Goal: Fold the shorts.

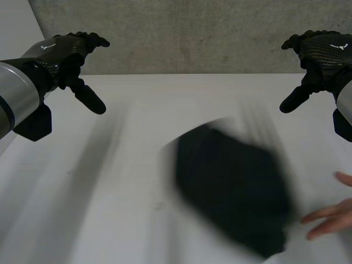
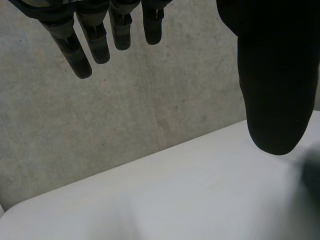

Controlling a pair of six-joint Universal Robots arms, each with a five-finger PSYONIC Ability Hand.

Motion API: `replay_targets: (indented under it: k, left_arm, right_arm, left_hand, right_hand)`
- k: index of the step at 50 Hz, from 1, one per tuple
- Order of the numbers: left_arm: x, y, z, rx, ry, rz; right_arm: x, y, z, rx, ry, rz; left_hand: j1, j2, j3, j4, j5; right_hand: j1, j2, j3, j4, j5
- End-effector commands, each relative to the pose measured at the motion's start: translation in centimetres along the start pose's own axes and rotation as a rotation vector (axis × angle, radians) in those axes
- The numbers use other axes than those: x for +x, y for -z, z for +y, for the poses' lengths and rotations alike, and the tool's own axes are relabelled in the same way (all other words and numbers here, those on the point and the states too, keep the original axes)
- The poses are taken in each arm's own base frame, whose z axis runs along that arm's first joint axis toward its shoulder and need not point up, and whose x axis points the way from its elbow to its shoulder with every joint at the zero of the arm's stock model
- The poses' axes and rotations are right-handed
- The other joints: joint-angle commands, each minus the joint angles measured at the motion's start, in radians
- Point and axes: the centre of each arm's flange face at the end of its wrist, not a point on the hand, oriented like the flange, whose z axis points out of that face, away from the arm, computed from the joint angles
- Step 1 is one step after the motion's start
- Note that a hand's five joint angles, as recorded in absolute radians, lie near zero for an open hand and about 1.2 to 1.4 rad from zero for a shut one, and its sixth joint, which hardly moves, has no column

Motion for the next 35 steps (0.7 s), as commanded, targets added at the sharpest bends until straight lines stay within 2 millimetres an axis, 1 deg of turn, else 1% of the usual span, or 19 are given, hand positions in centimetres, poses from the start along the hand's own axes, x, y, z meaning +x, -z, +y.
replay_targets:
  k: [1, 6, 13, 17, 20, 23, 25, 26, 28, 30, 32, 33, 35]
  left_arm:
    - [0.0, -0.2, 0.3, 0.003, -0.003, 0.000]
    - [0.1, -0.3, 0.5, 0.008, -0.005, 0.006]
    - [0.1, -1.3, 1.5, -0.024, -0.009, 0.005]
    - [0.3, -1.7, 2.2, -0.047, -0.016, 0.011]
    - [0.6, -2.1, 3.0, -0.078, -0.052, 0.024]
    - [1.5, -2.0, 3.9, -0.106, -0.109, 0.055]
    - [2.2, -1.8, 4.4, -0.122, -0.136, 0.077]
    - [2.8, -1.6, 4.9, -0.139, -0.158, 0.093]
    - [3.2, -1.5, 5.5, -0.155, -0.170, 0.100]
    - [3.2, -1.1, 6.3, -0.180, -0.177, 0.082]
    - [2.9, -0.9, 6.9, -0.207, -0.181, 0.053]
    - [2.5, -0.6, 7.7, -0.238, -0.185, 0.021]
    - [2.1, -0.2, 8.7, -0.276, -0.192, -0.009]
  right_arm:
    - [-0.1, 0.0, 0.0, 0.001, 0.000, -0.003]
    - [-0.2, 0.0, 0.1, -0.001, 0.000, -0.007]
    - [-0.3, -0.1, 0.4, -0.010, 0.009, -0.011]
    - [-0.6, -0.1, 0.5, -0.011, 0.015, -0.037]
    - [-1.2, -0.3, 0.8, -0.020, 0.024, -0.091]
    - [-2.1, -0.3, 1.7, -0.050, 0.067, -0.182]
    - [-3.1, -0.2, 3.0, -0.083, 0.121, -0.274]
    - [-3.4, -0.1, 3.5, -0.097, 0.140, -0.303]
    - [-4.0, 0.2, 4.6, -0.140, 0.167, -0.364]
    - [-5.3, 1.1, 6.4, -0.221, 0.188, -0.480]
    - [-6.6, 2.0, 7.2, -0.266, 0.181, -0.561]
    - [-7.9, 2.9, 8.0, -0.303, 0.174, -0.631]
    - [-8.8, 3.6, 8.6, -0.330, 0.172, -0.681]
  left_hand:
    - [0.016, 0.002, -0.023, -0.031, -0.047]
    - [0.016, 0.002, -0.023, -0.031, -0.047]
    - [0.016, 0.002, -0.023, -0.031, -0.047]
    - [0.016, 0.002, -0.023, -0.031, -0.047]
    - [0.025, 0.012, -0.014, -0.021, -0.037]
    - [0.049, 0.035, 0.010, 0.002, -0.013]
    - [0.052, 0.038, 0.013, 0.005, -0.011]
    - [0.052, 0.038, 0.013, 0.005, -0.011]
    - [0.052, 0.038, 0.013, 0.005, -0.011]
    - [0.052, 0.038, 0.013, 0.005, -0.011]
    - [0.069, 0.056, 0.030, 0.023, 0.007]
    - [0.087, 0.073, 0.048, 0.040, 0.025]
    - [0.110, 0.097, 0.071, 0.064, 0.048]
  right_hand:
    - [-0.006, -0.044, -0.023, -0.062, -0.058]
    - [-0.006, -0.044, -0.023, -0.062, -0.058]
    - [-0.006, -0.044, -0.023, -0.062, -0.058]
    - [-0.006, -0.044, -0.023, -0.062, -0.058]
    - [-0.006, -0.044, -0.023, -0.062, -0.058]
    - [-0.006, -0.044, -0.023, -0.062, -0.058]
    - [-0.006, -0.044, -0.023, -0.062, -0.058]
    - [-0.006, -0.044, -0.023, -0.062, -0.058]
    - [-0.006, -0.044, -0.023, -0.062, -0.058]
    - [-0.006, -0.044, -0.023, -0.062, -0.058]
    - [-0.006, -0.044, -0.023, -0.062, -0.058]
    - [-0.006, -0.044, -0.023, -0.062, -0.058]
    - [-0.006, -0.044, -0.023, -0.062, -0.058]
